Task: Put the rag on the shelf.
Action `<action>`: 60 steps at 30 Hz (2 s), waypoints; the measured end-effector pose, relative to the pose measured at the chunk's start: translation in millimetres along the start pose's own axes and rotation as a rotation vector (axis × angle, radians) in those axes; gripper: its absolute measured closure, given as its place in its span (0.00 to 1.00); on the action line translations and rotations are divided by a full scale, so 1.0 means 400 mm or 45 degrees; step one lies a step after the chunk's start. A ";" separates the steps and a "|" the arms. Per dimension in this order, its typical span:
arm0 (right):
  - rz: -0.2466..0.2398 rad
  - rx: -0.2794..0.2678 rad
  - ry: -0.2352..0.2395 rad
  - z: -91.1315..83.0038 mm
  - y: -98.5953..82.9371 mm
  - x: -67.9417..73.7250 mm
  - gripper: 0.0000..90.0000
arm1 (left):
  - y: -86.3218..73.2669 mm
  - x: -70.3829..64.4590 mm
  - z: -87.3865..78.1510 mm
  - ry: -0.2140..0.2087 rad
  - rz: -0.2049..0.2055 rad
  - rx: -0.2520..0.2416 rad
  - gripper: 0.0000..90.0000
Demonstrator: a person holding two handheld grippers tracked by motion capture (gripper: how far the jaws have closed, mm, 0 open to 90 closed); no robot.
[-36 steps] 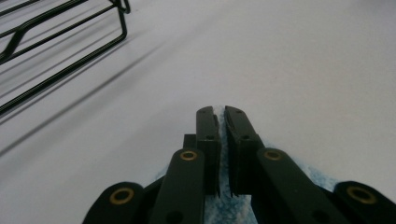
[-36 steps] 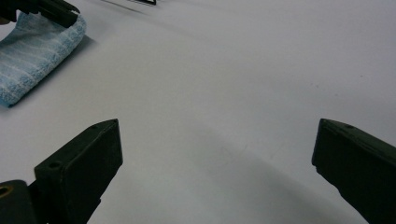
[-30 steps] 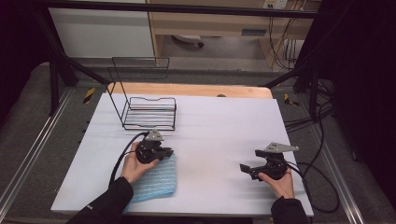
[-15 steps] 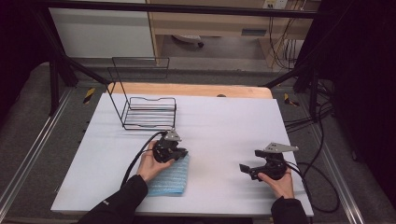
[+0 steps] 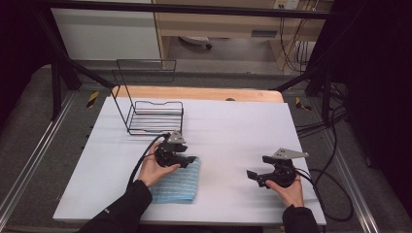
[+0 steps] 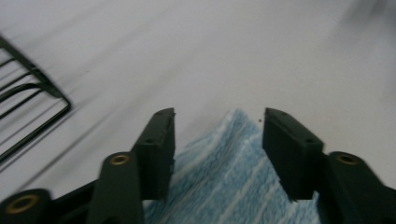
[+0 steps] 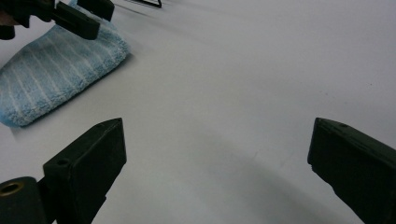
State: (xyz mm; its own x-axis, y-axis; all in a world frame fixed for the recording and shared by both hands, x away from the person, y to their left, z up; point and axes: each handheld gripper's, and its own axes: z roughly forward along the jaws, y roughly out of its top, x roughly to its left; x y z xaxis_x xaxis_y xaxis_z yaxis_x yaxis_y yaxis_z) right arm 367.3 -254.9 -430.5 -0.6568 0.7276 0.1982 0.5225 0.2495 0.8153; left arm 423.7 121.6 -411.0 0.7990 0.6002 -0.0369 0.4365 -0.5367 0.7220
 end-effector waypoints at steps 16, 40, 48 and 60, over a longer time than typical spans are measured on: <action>-0.016 0.051 0.017 0.084 0.035 0.123 0.12 | -0.199 0.034 -0.192 0.128 -0.200 -0.006 0.31; 0.039 0.182 0.138 0.291 0.029 0.346 0.55 | -0.281 0.019 -0.180 0.051 -0.299 0.028 0.78; 0.091 0.173 0.138 0.304 0.020 0.368 0.82 | -0.278 0.018 -0.181 0.041 -0.330 0.035 0.89; 0.129 0.186 0.164 0.272 0.044 0.347 0.98 | -0.276 0.011 -0.190 -0.044 -0.375 -0.004 0.97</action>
State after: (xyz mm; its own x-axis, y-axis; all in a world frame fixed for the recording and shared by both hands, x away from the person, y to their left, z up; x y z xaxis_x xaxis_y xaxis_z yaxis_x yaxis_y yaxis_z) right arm 344.4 -80.1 -447.9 -0.6560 0.6684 0.3505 0.6564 0.2760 0.7021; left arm 347.6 228.5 -438.2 0.6515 0.7095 -0.2686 0.6506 -0.3405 0.6788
